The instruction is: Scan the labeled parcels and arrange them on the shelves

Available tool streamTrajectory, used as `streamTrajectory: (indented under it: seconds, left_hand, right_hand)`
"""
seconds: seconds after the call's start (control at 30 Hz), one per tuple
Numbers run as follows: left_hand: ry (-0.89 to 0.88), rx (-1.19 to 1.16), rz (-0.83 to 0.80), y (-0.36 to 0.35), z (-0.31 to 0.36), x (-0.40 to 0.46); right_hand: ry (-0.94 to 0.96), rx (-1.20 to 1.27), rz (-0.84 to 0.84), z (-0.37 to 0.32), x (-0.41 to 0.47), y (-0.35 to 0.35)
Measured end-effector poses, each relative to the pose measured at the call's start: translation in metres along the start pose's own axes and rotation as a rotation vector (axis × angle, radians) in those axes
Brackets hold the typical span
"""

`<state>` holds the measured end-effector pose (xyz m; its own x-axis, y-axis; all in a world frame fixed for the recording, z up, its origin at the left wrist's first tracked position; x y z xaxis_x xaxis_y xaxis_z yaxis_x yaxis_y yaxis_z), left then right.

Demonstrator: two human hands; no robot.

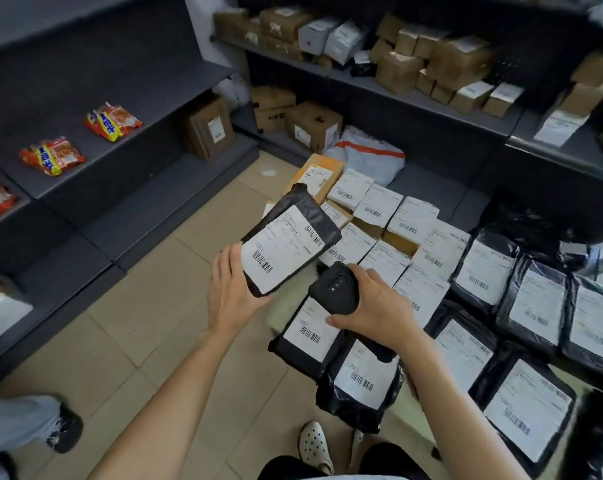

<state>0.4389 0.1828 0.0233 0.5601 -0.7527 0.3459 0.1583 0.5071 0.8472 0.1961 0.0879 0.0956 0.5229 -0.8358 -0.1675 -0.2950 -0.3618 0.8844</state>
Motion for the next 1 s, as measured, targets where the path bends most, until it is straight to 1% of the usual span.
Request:
streamTrajectory:
  seconds: [0.1, 0.23, 0.33, 0.47, 0.63, 0.7, 0.87, 1.0]
  left_hand:
    - [-0.164, -0.012, 0.045, 0.014, 0.043, 0.033]
    - [-0.385, 0.010, 0.048, 0.019, 0.102, 0.066]
    - [-0.531, 0.061, 0.014, 0.010, 0.142, 0.076]
    - [-0.648, 0.092, -0.041, -0.004, 0.188, 0.075]
    - [-0.739, 0.057, -0.048, -0.016, 0.240, 0.071]
    - [-0.759, 0.067, -0.054, -0.021, 0.259, 0.068]
    - [-0.793, 0.073, -0.041, -0.029, 0.295, 0.057]
    - [-0.811, 0.065, -0.055, -0.033, 0.306, 0.051]
  right_hand:
    - [-0.002, 0.028, 0.088, 0.004, -0.007, 0.024]
    - [-0.049, 0.077, 0.171, 0.022, -0.021, 0.053]
    - [-0.100, 0.093, 0.228, 0.043, -0.033, 0.071]
    - [-0.172, 0.102, 0.277, 0.075, -0.050, 0.091]
    - [-0.271, 0.145, 0.296, 0.116, -0.072, 0.116]
    - [-0.300, 0.127, 0.293, 0.132, -0.077, 0.125]
    - [-0.302, 0.045, 0.289, 0.157, -0.089, 0.138]
    - [-0.296, 0.024, 0.291, 0.167, -0.096, 0.144]
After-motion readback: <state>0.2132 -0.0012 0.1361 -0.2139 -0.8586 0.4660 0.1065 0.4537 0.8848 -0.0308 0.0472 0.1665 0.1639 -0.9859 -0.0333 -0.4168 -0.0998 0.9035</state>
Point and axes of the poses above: each hand's wrist, its own x-axis towards the middle knuckle, its own y-axis out of the back of the hand, z = x × y, the point moved 2 cm from there along x, towards the middle knuckle, and after that the axes turned 10 degrees about z, right-handed, at the moved point
